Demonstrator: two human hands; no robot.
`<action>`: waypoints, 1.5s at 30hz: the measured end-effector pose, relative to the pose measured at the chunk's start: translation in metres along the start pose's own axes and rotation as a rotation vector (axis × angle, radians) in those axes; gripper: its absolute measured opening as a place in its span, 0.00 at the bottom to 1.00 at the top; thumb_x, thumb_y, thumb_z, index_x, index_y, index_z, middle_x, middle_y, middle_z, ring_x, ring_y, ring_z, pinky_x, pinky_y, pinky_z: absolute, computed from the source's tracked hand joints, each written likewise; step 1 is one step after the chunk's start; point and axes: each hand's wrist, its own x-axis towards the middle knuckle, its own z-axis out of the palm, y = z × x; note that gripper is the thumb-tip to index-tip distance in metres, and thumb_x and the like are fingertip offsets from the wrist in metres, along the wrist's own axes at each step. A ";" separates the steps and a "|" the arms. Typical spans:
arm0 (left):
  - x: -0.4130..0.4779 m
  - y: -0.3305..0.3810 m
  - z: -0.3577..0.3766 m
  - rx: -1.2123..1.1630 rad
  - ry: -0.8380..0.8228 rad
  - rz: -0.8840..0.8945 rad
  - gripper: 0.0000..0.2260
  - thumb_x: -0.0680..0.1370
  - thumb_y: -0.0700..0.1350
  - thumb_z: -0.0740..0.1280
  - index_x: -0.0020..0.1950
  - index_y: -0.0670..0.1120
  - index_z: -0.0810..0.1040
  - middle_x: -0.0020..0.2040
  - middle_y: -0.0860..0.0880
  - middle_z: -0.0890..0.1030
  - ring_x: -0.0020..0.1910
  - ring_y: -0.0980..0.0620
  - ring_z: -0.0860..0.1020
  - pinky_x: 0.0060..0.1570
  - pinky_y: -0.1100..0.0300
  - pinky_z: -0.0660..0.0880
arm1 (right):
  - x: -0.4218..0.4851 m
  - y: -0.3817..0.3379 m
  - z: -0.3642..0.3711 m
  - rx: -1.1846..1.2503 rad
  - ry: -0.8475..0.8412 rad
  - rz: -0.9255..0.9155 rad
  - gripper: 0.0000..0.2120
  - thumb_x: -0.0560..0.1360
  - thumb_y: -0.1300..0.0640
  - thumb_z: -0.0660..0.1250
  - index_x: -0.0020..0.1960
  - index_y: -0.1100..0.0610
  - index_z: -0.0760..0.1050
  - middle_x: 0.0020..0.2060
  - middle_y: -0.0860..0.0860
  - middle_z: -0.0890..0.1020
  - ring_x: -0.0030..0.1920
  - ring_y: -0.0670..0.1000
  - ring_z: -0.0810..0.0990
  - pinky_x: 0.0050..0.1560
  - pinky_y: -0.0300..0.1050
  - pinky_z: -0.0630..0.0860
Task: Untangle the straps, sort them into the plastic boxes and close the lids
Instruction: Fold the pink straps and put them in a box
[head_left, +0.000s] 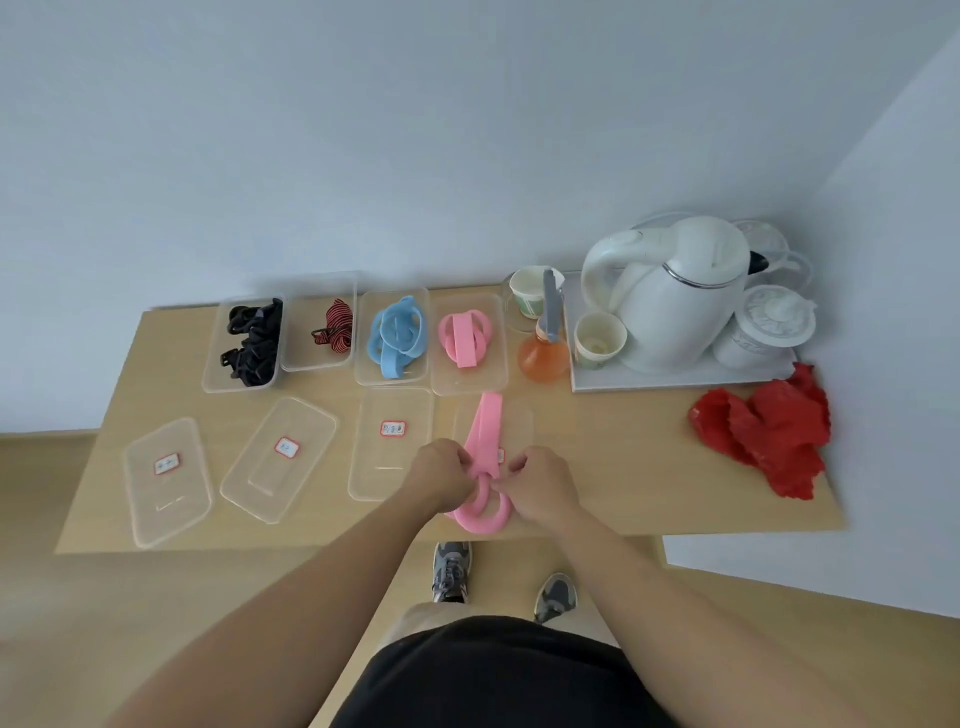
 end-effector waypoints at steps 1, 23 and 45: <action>-0.003 0.001 -0.001 -0.014 -0.007 -0.003 0.12 0.78 0.44 0.69 0.60 0.43 0.83 0.56 0.44 0.84 0.57 0.44 0.81 0.55 0.52 0.80 | 0.001 0.002 0.000 0.013 -0.017 -0.006 0.14 0.71 0.51 0.76 0.40 0.62 0.79 0.38 0.58 0.83 0.38 0.55 0.78 0.44 0.51 0.77; -0.055 0.004 -0.082 -0.471 0.320 0.386 0.03 0.76 0.50 0.75 0.47 0.54 0.84 0.45 0.46 0.83 0.35 0.55 0.74 0.39 0.58 0.72 | -0.023 -0.058 -0.048 0.285 0.066 -0.504 0.05 0.78 0.50 0.72 0.53 0.49 0.83 0.59 0.46 0.72 0.58 0.45 0.73 0.59 0.39 0.71; -0.124 -0.003 -0.237 -0.704 0.070 0.827 0.06 0.76 0.34 0.73 0.52 0.36 0.86 0.49 0.42 0.87 0.43 0.53 0.85 0.42 0.67 0.77 | -0.126 -0.201 -0.092 0.508 0.093 -0.750 0.08 0.76 0.63 0.73 0.47 0.56 0.74 0.37 0.50 0.83 0.37 0.49 0.81 0.38 0.41 0.77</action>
